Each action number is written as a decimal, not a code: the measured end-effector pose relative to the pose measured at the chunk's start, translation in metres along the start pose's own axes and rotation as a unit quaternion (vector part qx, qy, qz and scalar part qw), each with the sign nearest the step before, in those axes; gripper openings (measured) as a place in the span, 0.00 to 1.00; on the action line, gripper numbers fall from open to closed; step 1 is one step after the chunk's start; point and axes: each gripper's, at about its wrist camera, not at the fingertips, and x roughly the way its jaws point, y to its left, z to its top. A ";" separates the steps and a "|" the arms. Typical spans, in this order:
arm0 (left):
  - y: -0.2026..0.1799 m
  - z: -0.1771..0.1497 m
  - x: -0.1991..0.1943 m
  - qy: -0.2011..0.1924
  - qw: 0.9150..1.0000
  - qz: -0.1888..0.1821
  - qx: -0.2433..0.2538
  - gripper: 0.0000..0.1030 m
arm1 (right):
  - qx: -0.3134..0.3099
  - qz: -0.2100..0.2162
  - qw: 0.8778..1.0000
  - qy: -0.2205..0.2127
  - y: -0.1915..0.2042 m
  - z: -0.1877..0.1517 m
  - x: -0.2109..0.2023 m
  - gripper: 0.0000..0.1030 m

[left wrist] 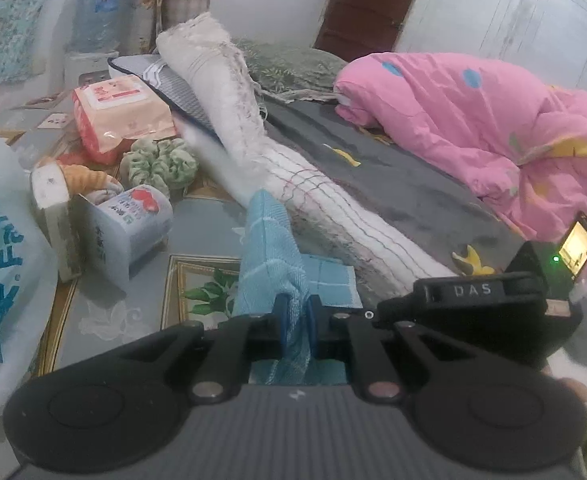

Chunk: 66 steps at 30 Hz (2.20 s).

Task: Organize soft objects
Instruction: 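Grasp the towel with the left gripper while the right gripper holds its edge, then carry the light blue towel into the cardboard box with the right gripper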

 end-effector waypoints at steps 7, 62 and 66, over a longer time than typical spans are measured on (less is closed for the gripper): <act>0.015 -0.005 -0.003 -0.007 0.999 -0.031 -0.027 0.11 | 0.038 0.011 0.999 -0.007 -0.006 -0.001 -0.002 0.23; 0.088 -0.006 -0.218 -0.187 0.967 0.130 -0.113 0.55 | -0.220 0.081 0.960 0.152 0.220 -0.043 0.129 0.18; 0.128 -0.014 -0.266 -0.216 0.939 0.218 -0.158 0.58 | -0.258 0.099 0.929 0.247 0.280 -0.073 0.220 0.18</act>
